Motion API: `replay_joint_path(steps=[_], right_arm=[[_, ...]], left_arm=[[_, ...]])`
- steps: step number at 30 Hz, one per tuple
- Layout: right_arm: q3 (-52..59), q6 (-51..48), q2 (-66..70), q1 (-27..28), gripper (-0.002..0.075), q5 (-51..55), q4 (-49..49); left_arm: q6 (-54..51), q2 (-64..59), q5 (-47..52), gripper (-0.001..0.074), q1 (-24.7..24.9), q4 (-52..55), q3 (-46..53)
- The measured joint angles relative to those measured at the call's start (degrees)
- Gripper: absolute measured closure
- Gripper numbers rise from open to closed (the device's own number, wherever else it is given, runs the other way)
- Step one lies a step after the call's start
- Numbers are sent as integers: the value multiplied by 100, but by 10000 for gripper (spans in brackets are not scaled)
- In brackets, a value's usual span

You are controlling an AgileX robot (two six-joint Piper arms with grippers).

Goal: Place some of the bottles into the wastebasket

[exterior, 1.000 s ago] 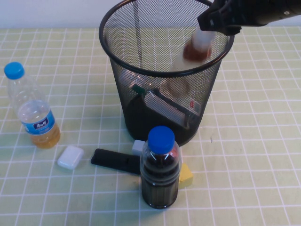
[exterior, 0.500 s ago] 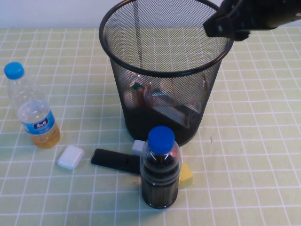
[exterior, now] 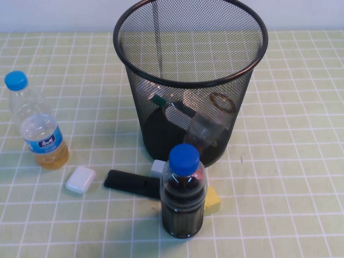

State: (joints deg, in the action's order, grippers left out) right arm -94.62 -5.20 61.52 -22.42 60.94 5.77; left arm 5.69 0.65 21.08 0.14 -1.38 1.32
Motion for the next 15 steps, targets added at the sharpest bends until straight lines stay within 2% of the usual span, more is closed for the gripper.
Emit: replay_joint_path(steps=[3, 10, 15], right_arm=[[405, 45, -538, 0, 732, -50, -11], [2227, 336, -2040, 0, 732, -814, 1], [3214, 428, -2851, 0, 732, -639, 17]], left_arm=[[0, 0, 0, 741, 0, 0, 0], [0, 0, 0, 741, 0, 0, 0], [0, 0, 0, 741, 0, 0, 0]])
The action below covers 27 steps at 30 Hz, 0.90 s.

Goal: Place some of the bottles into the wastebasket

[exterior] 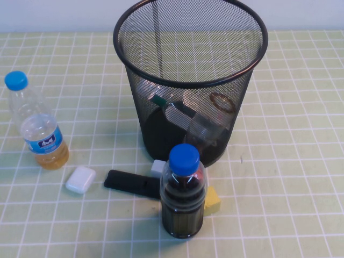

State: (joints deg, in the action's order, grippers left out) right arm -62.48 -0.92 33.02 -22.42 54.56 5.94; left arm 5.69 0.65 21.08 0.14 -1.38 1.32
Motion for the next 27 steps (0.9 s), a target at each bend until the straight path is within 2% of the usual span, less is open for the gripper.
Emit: replay_joint_path(steps=[8, 18, 21, 27], right_arm=[[801, -11, -404, 0, 732, 715, 0], [1212, -1, -450, 40, 732, 784, 35], [1212, -1, -735, 529, 732, 644, 15], [1369, -1, -1358, 1601, 733, -700, -208]], left_arm=[[0, 0, 0, 741, 0, 0, 0], [0, 0, 0, 741, 0, 0, 0], [0, 0, 0, 741, 0, 0, 0], [0, 0, 0, 741, 0, 0, 0]])
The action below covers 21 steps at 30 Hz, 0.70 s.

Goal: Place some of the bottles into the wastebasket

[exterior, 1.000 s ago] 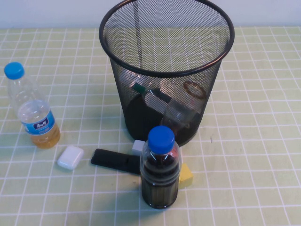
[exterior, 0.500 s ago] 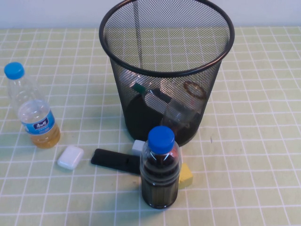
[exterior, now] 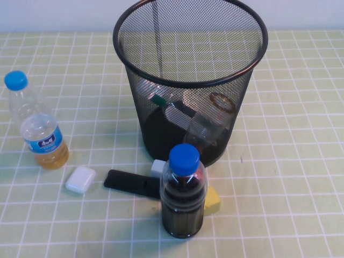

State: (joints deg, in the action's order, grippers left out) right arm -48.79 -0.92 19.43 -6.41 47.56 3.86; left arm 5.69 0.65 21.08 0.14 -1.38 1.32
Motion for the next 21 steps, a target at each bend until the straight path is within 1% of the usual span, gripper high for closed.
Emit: replay_joint_path(steps=[3, 6, 8, 10, 14, 18, 21], right_arm=[[426, 0, -461, 407, 733, -973, -176], [1035, 0, -901, 578, 733, -1704, -126], [1479, 0, -1187, 596, 733, -2031, -81], [1985, 0, -1488, 596, 733, -2204, -81], [2894, 0, -2110, 771, 733, -2225, -115], [3606, 0, -2120, 972, 733, -2282, -152], [4126, 0, -2141, 1030, 733, -2556, -127]], left_arm=[[0, 0, 0, 741, 0, 0, 0], [0, 0, 0, 741, 0, 0, 0], [0, 0, 0, 741, 0, 0, 0], [0, 0, 0, 741, 0, 0, 0], [0, 0, 0, 741, 0, 0, 0], [0, 2, 0, 741, 0, 0, 0], [0, 2, 0, 741, 0, 0, 0]])
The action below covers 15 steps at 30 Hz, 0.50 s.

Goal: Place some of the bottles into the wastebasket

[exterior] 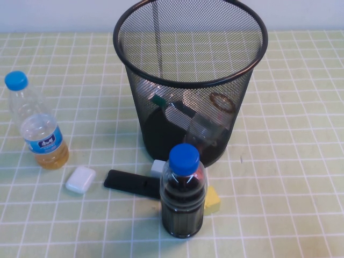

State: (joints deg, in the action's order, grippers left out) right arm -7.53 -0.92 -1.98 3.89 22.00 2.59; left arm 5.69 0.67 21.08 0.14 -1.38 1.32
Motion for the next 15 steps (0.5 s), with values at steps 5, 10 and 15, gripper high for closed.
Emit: replay_joint_path(steps=[5, 10, 15], right_arm=[[688, 0, 0, 0, 733, -307, -25], [897, 0, -4, 0, 733, -329, 13], [897, 0, -4, 0, 733, -329, 13]], left_arm=[[0, 0, 0, 741, 0, 0, 0], [0, 0, 0, 741, 0, 0, 0], [0, 0, 0, 741, 0, 0, 0]])
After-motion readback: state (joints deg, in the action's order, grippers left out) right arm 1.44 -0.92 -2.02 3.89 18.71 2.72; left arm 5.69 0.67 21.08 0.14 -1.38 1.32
